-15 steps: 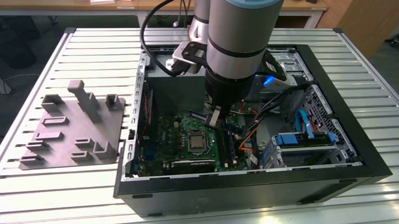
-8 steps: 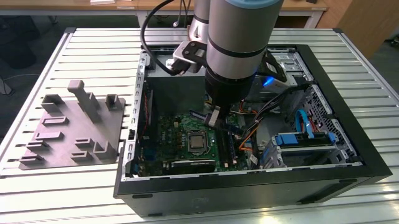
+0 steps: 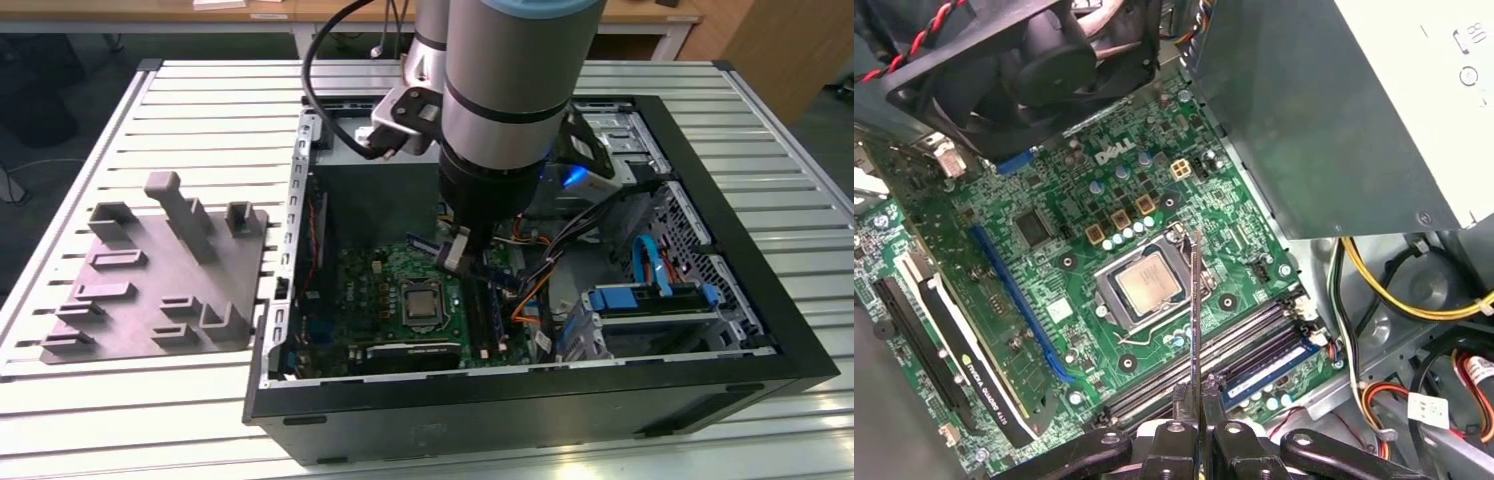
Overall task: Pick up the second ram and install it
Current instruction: 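Insert the second ram into the second slot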
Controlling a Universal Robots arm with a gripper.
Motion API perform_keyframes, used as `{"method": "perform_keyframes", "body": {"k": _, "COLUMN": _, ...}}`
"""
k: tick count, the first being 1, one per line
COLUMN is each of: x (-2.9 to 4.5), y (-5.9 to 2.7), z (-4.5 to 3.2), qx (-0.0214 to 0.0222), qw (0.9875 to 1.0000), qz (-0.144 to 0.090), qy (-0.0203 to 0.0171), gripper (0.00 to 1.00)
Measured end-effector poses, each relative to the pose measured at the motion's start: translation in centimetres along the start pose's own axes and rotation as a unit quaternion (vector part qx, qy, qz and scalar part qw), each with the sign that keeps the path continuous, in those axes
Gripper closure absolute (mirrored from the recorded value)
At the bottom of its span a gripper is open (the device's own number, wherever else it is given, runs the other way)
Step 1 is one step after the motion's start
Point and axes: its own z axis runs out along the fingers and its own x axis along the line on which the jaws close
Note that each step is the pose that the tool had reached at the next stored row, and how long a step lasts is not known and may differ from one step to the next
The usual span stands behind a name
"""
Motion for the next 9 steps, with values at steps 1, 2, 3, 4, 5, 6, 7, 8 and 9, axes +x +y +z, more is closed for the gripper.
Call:
{"method": "perform_keyframes", "body": {"k": 1, "x": 0.00, "y": 0.00, "z": 0.00, "qx": 0.0002, "qw": 1.0000, "qz": 0.002, "qy": -0.0001, "gripper": 0.86}}
{"method": "perform_keyframes", "body": {"k": 2, "x": 0.00, "y": 0.00, "z": 0.00, "qx": 0.0003, "qw": 1.0000, "qz": 0.004, "qy": -0.0001, "gripper": 0.86}}
{"method": "perform_keyframes", "body": {"k": 3, "x": 0.00, "y": 0.00, "z": 0.00, "qx": 0.0005, "qw": 1.0000, "qz": 0.006, "qy": -0.0002, "gripper": 0.86}}
{"method": "perform_keyframes", "body": {"k": 4, "x": 0.00, "y": 0.00, "z": 0.01, "qx": 0.0007, "qw": 1.0000, "qz": 0.008, "qy": -0.0002, "gripper": 0.86}}
{"method": "perform_keyframes", "body": {"k": 5, "x": 0.00, "y": 0.00, "z": 0.01, "qx": 0.0008, "qw": 1.0000, "qz": 0.009, "qy": -0.0003, "gripper": 0.86}}
{"method": "perform_keyframes", "body": {"k": 6, "x": 0.00, "y": 0.00, "z": 0.01, "qx": 0.0010, "qw": 0.9999, "qz": 0.011, "qy": -0.0003, "gripper": 0.86}}
{"method": "perform_keyframes", "body": {"k": 7, "x": 0.00, "y": 0.00, "z": 0.01, "qx": 0.0011, "qw": 0.9999, "qz": 0.013, "qy": -0.0004, "gripper": 0.86}}
{"method": "perform_keyframes", "body": {"k": 8, "x": 0.00, "y": 0.00, "z": 0.01, "qx": 0.0013, "qw": 0.9999, "qz": 0.015, "qy": -0.0005, "gripper": 0.86}}
{"method": "perform_keyframes", "body": {"k": 9, "x": 0.00, "y": 0.00, "z": 0.01, "qx": 0.0015, "qw": 0.9999, "qz": 0.017, "qy": -0.0005, "gripper": 0.86}}
